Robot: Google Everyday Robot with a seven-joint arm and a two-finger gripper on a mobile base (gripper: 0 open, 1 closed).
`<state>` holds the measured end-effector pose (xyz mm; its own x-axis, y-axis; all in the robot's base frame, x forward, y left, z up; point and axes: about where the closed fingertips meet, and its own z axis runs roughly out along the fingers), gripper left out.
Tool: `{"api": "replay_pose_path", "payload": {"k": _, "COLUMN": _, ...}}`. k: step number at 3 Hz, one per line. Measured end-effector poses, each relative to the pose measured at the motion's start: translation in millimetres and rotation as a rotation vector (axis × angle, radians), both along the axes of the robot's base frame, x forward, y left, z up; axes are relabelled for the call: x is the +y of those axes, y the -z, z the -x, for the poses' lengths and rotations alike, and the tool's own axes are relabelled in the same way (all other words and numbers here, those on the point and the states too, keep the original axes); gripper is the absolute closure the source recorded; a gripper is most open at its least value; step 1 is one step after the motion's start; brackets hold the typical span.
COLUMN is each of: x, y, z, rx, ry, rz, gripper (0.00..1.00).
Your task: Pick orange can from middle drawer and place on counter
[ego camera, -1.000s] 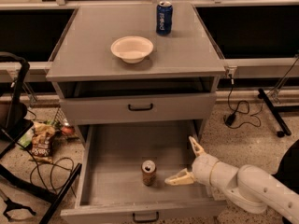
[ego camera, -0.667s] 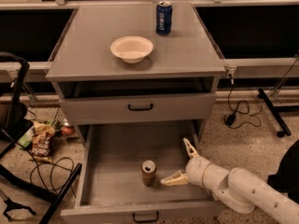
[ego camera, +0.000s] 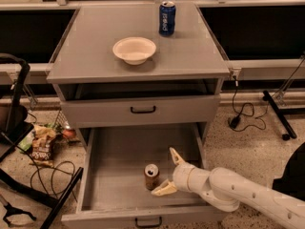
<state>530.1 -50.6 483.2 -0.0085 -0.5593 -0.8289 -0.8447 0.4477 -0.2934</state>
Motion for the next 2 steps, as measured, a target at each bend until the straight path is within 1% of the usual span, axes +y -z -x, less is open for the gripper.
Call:
{"api": "replay_pose_path", "payload": {"k": 1, "x": 28, "y": 18, "z": 1, "rx": 0.058, "ry": -0.034, "rz": -0.001, "gripper": 0.00}}
{"api": "replay_pose_path", "payload": {"k": 2, "x": 45, "y": 38, "z": -5, "rx": 0.099, "ry": -0.049, "rz": -0.028, "gripper": 0.02}}
